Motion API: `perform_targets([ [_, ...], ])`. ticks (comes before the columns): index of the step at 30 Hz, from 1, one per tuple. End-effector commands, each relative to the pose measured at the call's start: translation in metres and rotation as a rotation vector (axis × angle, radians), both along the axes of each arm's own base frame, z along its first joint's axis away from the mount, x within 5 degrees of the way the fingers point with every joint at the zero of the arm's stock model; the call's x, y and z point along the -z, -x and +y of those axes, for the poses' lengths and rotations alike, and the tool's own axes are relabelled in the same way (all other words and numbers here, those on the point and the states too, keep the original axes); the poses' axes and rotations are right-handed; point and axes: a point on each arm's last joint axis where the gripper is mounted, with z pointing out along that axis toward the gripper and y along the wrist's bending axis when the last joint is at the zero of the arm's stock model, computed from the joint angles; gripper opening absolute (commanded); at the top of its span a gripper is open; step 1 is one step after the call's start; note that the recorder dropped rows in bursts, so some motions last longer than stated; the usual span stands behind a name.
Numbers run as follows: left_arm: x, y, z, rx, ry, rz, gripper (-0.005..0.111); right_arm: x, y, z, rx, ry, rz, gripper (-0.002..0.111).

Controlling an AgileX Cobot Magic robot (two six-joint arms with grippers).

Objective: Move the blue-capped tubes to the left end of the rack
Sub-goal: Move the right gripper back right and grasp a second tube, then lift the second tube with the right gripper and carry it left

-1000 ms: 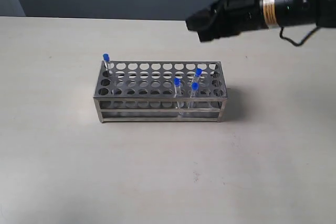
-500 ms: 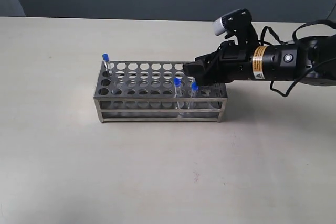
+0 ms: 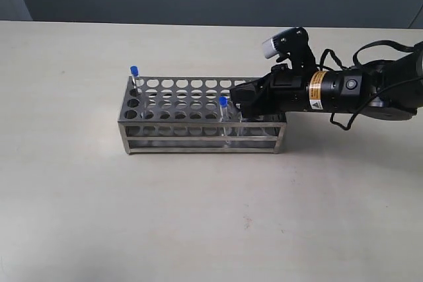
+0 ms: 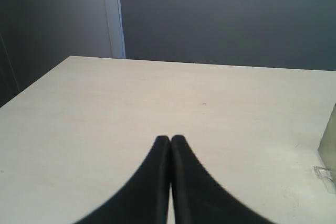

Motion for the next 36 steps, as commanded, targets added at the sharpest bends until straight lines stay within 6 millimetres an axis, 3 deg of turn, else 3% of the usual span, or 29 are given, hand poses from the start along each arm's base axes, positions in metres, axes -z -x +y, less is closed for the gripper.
perform_targets([
  [1,0.001,0.000,0.000,0.007,0.006,-0.001,0.000,0.002,0.001,-0.001,-0.009,-0.008,-0.001,-0.001],
  [6,0.001,0.000,0.000,0.007,0.006,-0.001,0.000,-0.004,0.001,0.000,-0.012,-0.020,-0.015,-0.001],
  [27,0.001,0.000,0.000,0.007,0.006,-0.001,0.000,-0.109,0.013,-0.005,-0.011,-0.007,-0.318,-0.001],
  [30,0.001,0.000,0.000,0.007,0.006,-0.001,0.000,-0.123,0.009,0.010,-0.041,-0.025,-0.359,-0.001],
  [36,0.001,0.000,0.000,0.007,0.006,-0.001,0.000,-0.130,0.000,0.067,-0.158,-0.038,-0.388,-0.001],
])
